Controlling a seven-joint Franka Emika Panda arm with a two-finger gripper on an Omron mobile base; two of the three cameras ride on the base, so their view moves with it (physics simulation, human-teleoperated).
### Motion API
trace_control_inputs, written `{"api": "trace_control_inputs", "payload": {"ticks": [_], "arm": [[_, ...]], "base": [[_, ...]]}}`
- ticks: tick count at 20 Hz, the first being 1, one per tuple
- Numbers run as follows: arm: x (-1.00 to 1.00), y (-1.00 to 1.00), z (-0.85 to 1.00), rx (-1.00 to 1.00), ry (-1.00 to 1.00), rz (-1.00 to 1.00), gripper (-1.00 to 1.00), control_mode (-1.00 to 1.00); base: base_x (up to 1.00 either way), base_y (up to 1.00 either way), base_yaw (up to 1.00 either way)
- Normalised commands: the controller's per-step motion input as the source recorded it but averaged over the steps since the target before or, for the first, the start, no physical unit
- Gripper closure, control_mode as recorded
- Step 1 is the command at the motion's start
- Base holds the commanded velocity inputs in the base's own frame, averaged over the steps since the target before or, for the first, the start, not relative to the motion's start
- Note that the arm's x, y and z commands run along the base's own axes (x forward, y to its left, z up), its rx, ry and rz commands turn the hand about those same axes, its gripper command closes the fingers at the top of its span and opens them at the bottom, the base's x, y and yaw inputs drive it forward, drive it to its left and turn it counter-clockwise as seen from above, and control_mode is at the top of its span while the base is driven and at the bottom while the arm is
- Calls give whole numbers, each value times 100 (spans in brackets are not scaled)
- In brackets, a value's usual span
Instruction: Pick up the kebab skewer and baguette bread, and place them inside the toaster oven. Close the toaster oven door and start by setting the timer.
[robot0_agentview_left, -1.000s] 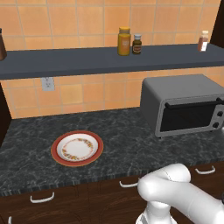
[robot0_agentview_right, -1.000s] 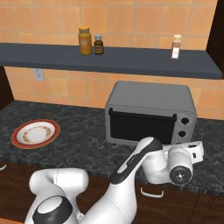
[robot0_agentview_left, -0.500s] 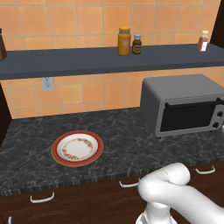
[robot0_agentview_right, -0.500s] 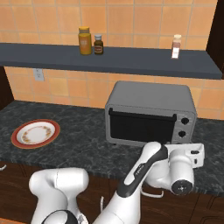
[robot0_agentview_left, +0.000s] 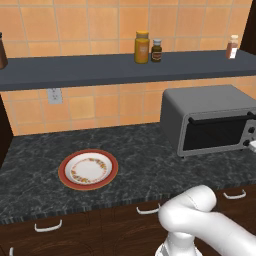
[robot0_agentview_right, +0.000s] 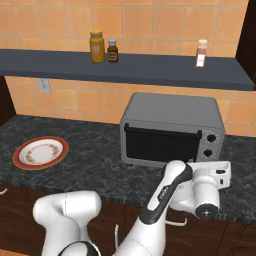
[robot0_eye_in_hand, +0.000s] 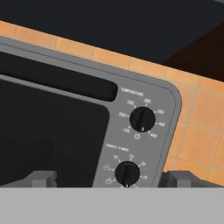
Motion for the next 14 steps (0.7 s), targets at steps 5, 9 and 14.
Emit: {"api": "trace_control_inputs", "payload": {"ticks": [5, 9, 14], "arm": [[28, -1, 0, 1, 0, 5, -100, -100], [21, -4, -2, 4, 0, 5, -100, -100], [17, -11, -18, 3, 0, 3, -100, -100]], "base": [[0, 0, 0], [0, 0, 0], [0, 0, 0]]}}
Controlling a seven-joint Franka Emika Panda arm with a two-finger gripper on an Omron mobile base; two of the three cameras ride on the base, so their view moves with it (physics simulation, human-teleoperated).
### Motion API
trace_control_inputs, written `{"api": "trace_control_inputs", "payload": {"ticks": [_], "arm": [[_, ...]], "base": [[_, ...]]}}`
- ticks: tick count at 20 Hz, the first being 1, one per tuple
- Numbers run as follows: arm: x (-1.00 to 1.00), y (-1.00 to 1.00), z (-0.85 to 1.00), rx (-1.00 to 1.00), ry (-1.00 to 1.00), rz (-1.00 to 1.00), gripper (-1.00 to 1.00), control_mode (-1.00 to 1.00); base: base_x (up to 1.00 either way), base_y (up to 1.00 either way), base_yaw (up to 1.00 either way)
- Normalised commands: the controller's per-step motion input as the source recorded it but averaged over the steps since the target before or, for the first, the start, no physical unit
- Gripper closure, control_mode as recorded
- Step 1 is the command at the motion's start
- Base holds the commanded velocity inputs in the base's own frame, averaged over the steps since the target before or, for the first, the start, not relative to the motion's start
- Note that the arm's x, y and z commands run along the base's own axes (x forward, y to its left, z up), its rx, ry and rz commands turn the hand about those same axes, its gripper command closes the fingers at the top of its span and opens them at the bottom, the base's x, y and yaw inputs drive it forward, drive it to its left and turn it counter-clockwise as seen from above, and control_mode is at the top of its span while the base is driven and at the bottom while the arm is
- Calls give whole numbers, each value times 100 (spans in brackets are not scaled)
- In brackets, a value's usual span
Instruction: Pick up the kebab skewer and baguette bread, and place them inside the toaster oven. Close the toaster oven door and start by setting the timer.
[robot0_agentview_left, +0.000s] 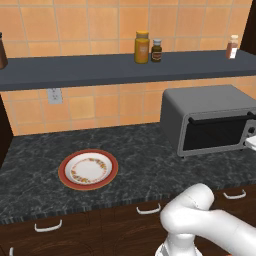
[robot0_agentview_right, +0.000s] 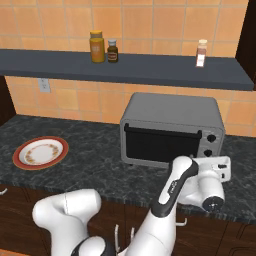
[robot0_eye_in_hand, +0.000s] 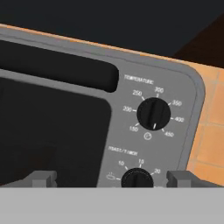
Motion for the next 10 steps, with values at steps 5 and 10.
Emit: {"api": "trace_control_inputs", "payload": {"ticks": [5, 10], "arm": [[21, -14, -20, 3, -4, 2, -100, -100], [16, -22, -3, 3, -6, 2, -100, -100]], "base": [[0, 0, 0], [0, 0, 0]]}}
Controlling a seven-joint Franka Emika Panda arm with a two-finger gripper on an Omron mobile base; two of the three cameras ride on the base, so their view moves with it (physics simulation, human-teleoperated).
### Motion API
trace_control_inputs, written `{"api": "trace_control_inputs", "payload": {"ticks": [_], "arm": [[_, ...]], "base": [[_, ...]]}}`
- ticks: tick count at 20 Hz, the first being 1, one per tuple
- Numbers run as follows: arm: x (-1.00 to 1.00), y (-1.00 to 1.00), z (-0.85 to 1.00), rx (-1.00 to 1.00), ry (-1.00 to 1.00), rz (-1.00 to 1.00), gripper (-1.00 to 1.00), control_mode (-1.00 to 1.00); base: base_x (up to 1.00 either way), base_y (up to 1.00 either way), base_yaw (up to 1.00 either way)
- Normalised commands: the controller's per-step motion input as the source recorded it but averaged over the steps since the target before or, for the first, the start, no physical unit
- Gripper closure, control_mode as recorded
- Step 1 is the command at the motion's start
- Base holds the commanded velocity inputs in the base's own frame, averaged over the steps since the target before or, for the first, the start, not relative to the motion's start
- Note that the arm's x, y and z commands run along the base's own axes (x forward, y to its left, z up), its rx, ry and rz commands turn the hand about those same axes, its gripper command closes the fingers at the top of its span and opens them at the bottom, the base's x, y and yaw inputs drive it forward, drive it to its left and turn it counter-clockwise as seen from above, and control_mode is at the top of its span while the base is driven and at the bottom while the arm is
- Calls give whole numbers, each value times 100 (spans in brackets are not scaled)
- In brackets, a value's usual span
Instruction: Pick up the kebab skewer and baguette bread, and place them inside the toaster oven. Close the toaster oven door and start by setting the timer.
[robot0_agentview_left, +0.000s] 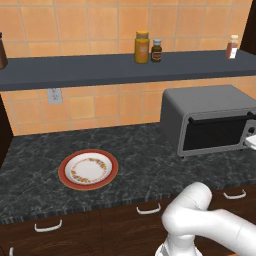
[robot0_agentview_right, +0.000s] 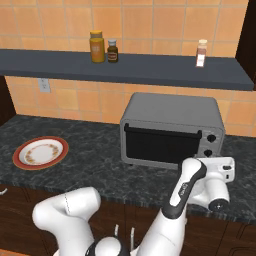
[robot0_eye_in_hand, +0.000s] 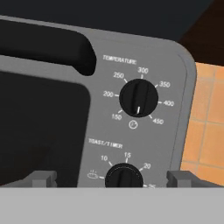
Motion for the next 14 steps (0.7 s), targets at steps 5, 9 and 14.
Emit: {"api": "trace_control_inputs", "payload": {"ticks": [5, 9, 14], "arm": [[9, -8, -9, 1, -5, 1, -100, -100], [9, 0, -11, 0, -3, 1, -100, -100], [12, 0, -6, 0, -1, 0, -100, -100]], "base": [[0, 0, 0], [0, 0, 0], [0, 0, 0]]}}
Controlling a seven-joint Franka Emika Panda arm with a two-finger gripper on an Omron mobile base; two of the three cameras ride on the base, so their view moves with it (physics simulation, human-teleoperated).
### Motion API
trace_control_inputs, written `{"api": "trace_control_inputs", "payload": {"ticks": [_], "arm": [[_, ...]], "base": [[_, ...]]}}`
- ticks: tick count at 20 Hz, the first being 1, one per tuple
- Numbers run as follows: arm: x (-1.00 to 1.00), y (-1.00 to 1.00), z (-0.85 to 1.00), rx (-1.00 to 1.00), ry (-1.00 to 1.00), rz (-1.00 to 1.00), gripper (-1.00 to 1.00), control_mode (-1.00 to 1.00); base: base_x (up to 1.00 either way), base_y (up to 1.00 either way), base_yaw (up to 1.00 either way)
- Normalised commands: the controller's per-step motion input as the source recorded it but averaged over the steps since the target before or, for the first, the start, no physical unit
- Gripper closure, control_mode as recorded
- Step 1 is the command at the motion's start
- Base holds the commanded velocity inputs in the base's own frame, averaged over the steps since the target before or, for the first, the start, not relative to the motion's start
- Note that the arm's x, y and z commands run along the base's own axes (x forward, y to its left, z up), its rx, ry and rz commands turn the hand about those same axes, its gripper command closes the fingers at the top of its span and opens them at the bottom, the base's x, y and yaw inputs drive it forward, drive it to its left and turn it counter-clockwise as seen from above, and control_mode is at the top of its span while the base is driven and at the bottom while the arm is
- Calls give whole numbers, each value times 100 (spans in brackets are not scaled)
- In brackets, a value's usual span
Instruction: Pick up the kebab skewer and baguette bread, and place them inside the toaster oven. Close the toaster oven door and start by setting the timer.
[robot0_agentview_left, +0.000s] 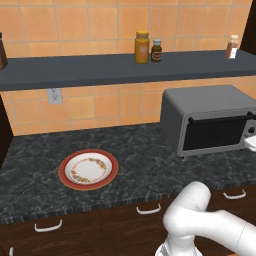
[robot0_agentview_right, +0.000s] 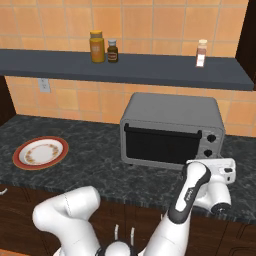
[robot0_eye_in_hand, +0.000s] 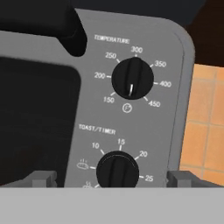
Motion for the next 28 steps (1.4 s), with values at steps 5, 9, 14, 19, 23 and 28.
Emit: {"api": "trace_control_inputs", "payload": {"ticks": [5, 9, 14, 19, 23, 28], "arm": [[26, 0, -10, 0, 0, 0, -100, -100], [16, -6, -4, 0, 0, 0, -100, -100], [3, -18, -2, 0, -4, 0, -100, -100], [0, 1, 0, 0, -8, 0, -100, -100], [0, 7, 0, 0, -6, 0, -100, -100], [0, 0, 0, 0, -1, 0, -100, -100]], "base": [[0, 0, 0], [0, 0, 0], [0, 0, 0], [0, 0, 0], [0, 0, 0], [0, 0, 0]]}}
